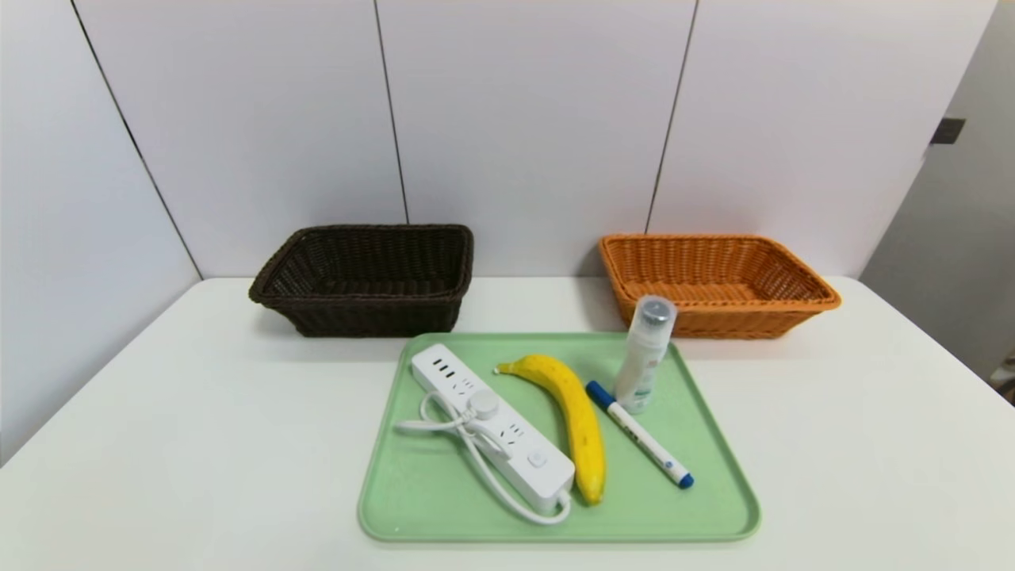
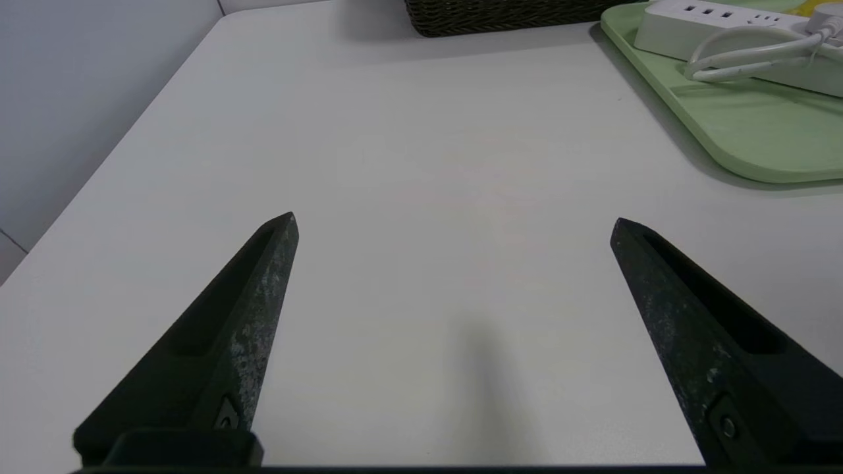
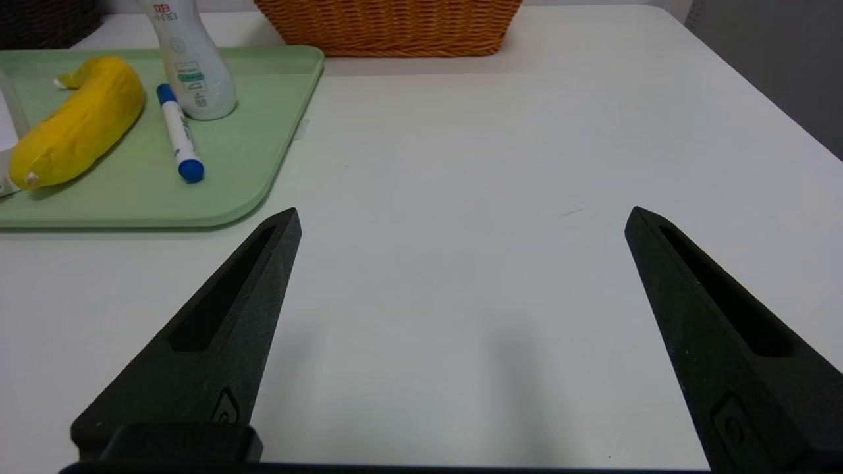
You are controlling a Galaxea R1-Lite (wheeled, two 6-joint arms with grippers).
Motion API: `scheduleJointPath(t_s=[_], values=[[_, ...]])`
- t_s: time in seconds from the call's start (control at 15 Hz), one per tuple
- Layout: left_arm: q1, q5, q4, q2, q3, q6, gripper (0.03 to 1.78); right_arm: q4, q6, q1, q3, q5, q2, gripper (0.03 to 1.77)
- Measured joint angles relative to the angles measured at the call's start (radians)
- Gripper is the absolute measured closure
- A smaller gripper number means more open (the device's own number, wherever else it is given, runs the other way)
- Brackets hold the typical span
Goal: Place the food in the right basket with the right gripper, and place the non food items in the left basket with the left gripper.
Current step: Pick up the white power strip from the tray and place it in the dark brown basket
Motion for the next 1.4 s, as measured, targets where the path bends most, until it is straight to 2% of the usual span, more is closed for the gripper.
scheduleJointPath(t_s=[1.13,1.4], values=[[0.000,-0.003,-0.006,0.000,0.001,-0.001,0.12,0.000,-0.009,0.000,0.001,0.004,0.000,0.10],[0.000,-0.024,0.015,0.000,-0.007,0.042,0.12,0.003,0.005,0.000,-0.011,-0.009,0.000,0.10]])
